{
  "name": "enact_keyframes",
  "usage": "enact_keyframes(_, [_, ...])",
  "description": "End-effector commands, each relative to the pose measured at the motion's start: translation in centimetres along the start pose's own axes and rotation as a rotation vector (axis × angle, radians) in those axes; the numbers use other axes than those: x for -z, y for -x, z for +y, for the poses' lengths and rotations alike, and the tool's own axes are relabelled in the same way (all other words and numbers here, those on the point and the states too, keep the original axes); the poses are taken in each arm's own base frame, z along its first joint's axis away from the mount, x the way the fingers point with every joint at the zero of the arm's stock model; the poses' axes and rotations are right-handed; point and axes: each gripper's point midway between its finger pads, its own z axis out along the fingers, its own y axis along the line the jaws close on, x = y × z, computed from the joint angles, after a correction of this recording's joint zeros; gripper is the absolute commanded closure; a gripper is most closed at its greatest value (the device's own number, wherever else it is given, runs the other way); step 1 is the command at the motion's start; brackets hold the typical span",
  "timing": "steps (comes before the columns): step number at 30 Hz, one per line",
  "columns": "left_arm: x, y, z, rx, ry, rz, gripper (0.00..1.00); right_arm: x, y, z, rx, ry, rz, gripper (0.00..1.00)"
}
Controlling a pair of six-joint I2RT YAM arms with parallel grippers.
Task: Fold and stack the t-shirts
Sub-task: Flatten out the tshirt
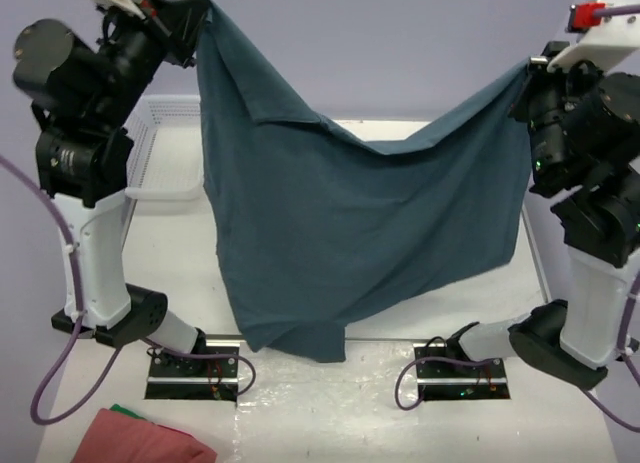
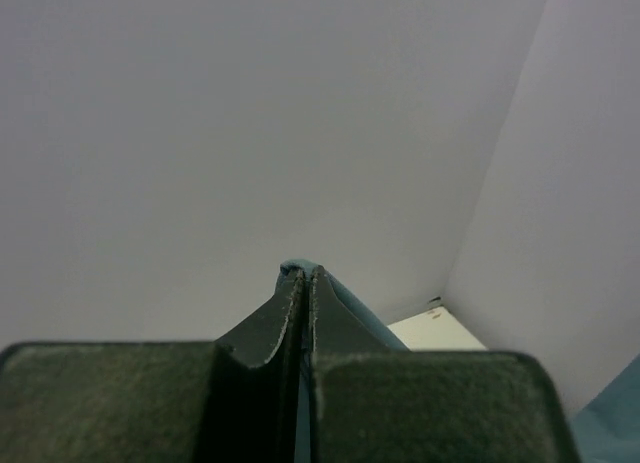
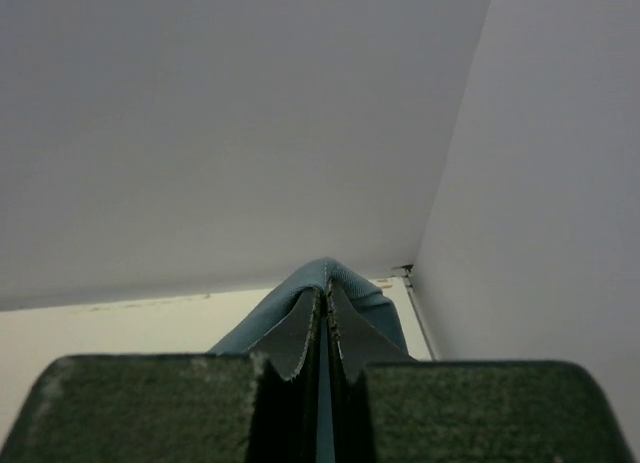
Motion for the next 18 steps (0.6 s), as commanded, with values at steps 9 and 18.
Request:
enact_keyframes(9, [-5.7, -5.3, 7.7, -0.093, 0.171, 0.071, 1.00, -10.1, -2.9, -1.7, -0.016, -0.064, 0.040, 1.00])
enact_keyframes(18, [1.3, 2.3, 2.4, -0.093, 0.082, -0.062, 1.00, -3.5, -0.2, -2.5, -0.048, -0.016, -0.031, 1.00])
